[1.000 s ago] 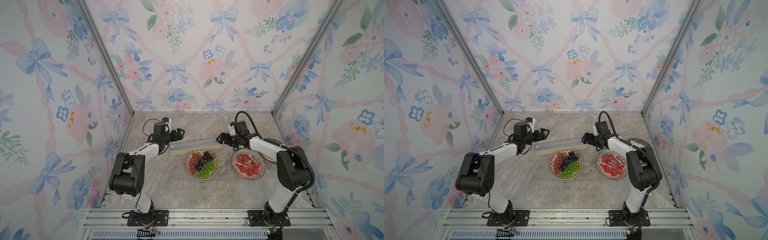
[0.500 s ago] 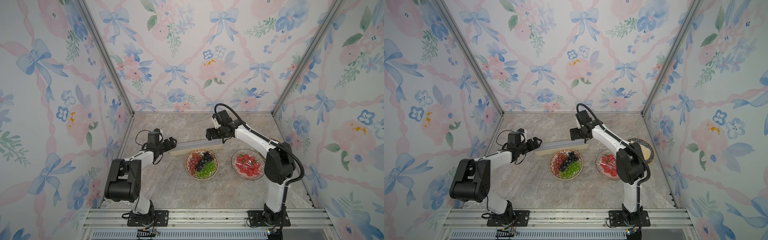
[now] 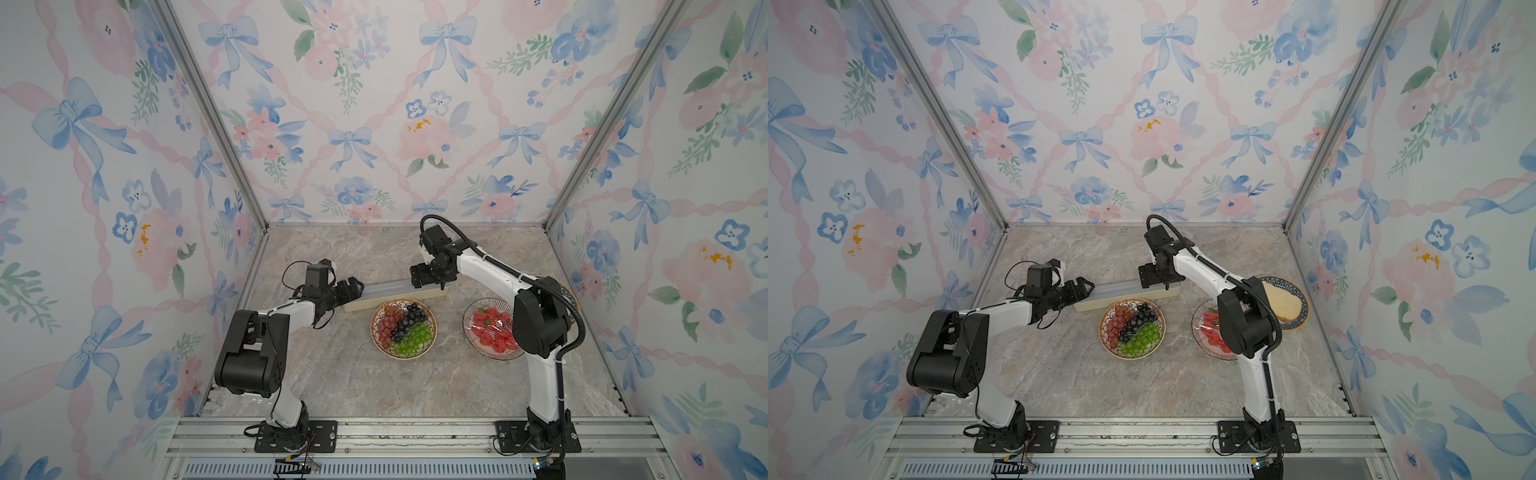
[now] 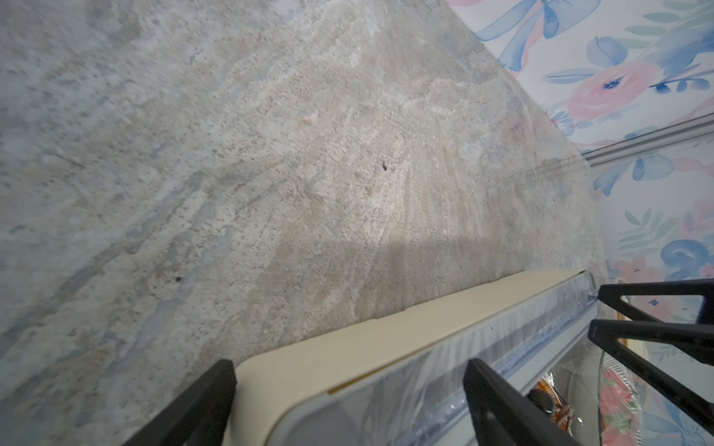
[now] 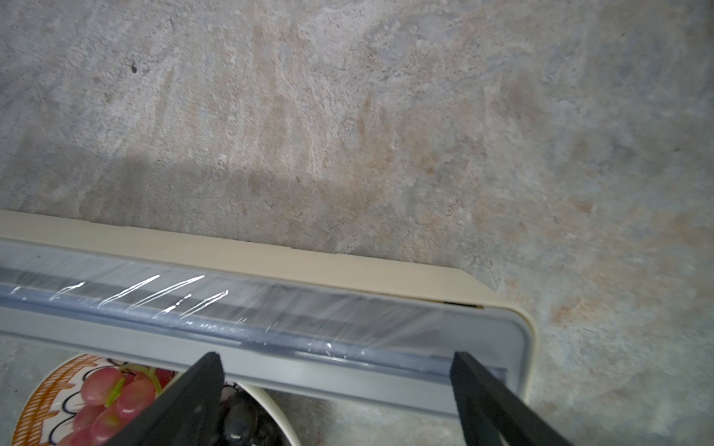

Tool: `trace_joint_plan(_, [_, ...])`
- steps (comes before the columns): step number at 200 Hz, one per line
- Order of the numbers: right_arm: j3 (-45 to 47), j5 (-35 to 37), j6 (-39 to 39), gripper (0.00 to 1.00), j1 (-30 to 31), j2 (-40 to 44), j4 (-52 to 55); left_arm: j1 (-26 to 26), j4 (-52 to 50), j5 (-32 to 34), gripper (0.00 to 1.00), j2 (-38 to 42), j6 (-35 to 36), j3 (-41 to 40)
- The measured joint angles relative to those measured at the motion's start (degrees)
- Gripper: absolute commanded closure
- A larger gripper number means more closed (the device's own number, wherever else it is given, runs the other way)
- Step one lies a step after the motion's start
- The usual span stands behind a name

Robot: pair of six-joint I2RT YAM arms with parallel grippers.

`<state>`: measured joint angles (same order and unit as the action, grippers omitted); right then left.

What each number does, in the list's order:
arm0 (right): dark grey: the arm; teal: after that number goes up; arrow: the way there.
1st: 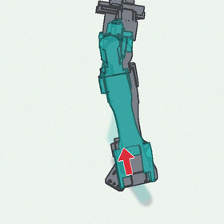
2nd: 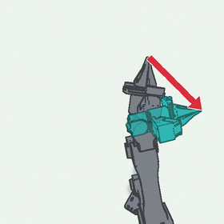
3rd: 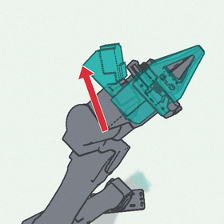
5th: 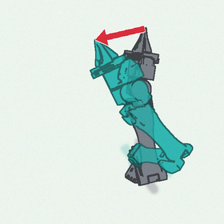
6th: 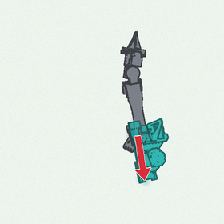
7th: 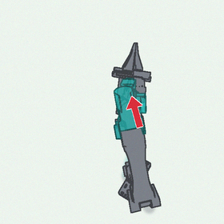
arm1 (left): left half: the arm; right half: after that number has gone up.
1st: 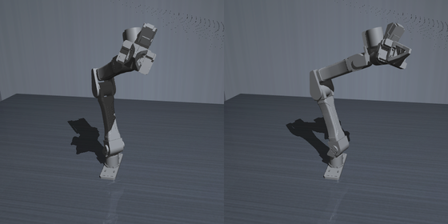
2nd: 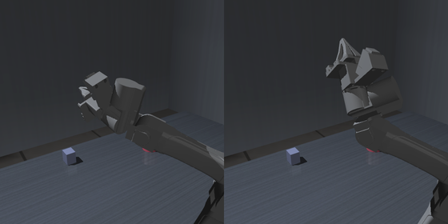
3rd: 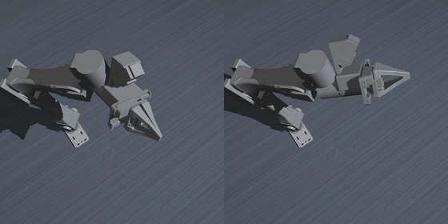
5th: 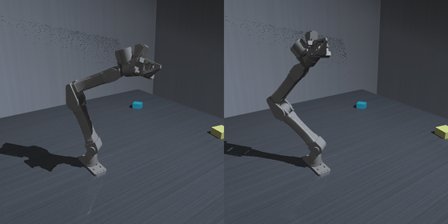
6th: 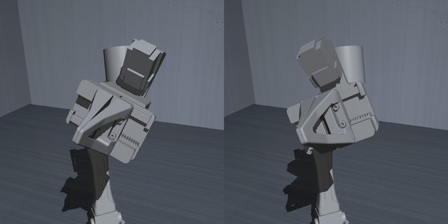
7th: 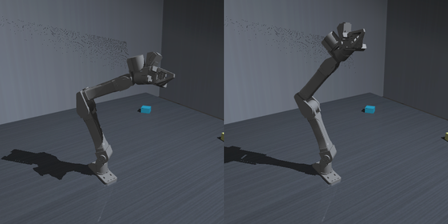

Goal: Wrap the plate with plastic wrap
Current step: Pull the plastic wrap from the plastic wrap cutting box.

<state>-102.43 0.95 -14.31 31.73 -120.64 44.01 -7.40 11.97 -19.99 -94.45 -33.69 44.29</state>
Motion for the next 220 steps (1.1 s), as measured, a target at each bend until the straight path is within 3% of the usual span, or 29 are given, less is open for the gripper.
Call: trace_joint_plan(220, [-1.1,4.0,0.6,0.06,0.7,-1.4,-2.2,-0.9,0.8,0.4,0.05,-1.0,0.0,0.2])
